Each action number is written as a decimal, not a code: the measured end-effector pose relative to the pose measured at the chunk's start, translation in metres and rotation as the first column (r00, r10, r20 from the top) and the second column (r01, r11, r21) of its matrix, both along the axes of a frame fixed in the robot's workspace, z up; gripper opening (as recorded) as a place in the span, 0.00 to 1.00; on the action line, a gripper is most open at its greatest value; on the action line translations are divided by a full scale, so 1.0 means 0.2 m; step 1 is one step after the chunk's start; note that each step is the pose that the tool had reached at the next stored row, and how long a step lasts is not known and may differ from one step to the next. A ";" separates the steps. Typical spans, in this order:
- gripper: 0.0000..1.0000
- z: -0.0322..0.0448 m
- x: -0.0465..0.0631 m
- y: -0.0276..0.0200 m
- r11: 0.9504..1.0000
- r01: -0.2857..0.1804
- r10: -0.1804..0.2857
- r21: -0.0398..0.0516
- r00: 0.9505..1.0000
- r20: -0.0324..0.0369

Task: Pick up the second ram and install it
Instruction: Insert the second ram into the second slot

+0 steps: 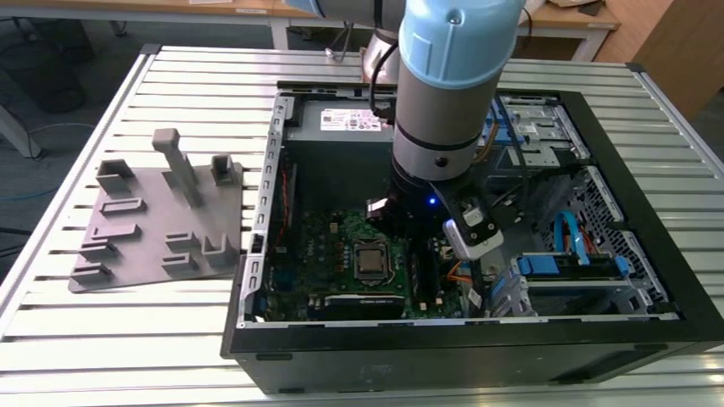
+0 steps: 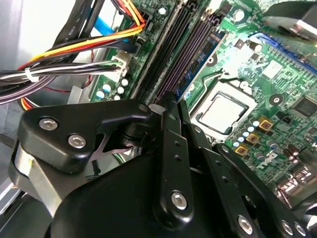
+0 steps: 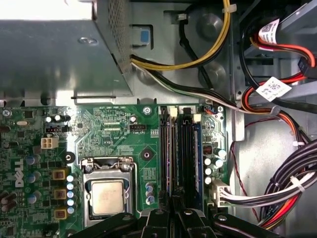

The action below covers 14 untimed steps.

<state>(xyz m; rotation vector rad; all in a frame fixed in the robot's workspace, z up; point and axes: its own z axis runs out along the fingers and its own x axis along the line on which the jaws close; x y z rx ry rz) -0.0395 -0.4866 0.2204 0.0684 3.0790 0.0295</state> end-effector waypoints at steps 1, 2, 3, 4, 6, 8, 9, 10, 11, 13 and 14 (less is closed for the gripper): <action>0.14 -0.001 0.00 0.000 1.000 0.000 0.000 -0.004 1.000 0.000; 0.14 -0.001 0.00 0.000 1.000 0.000 0.000 -0.009 1.000 0.000; 0.14 -0.001 0.00 0.000 1.000 0.000 0.000 -0.013 1.000 0.000; 0.14 -0.002 0.00 0.000 1.000 0.000 0.000 -0.015 1.000 0.000; 0.14 -0.002 0.00 0.000 1.000 0.000 0.000 -0.015 1.000 0.000; 0.14 -0.002 0.01 0.000 1.000 0.000 0.000 -0.015 1.000 0.000; 0.14 -0.003 0.01 0.000 1.000 0.000 0.000 -0.015 1.000 0.000; 0.14 -0.004 0.01 0.000 1.000 0.000 0.000 -0.015 1.000 0.000; 0.14 -0.005 0.01 0.000 1.000 0.000 0.000 -0.015 1.000 0.000; 0.14 -0.009 0.01 0.000 1.000 0.000 0.000 -0.015 1.000 0.000; 0.14 -0.009 0.01 0.000 1.000 0.000 0.000 -0.015 1.000 0.000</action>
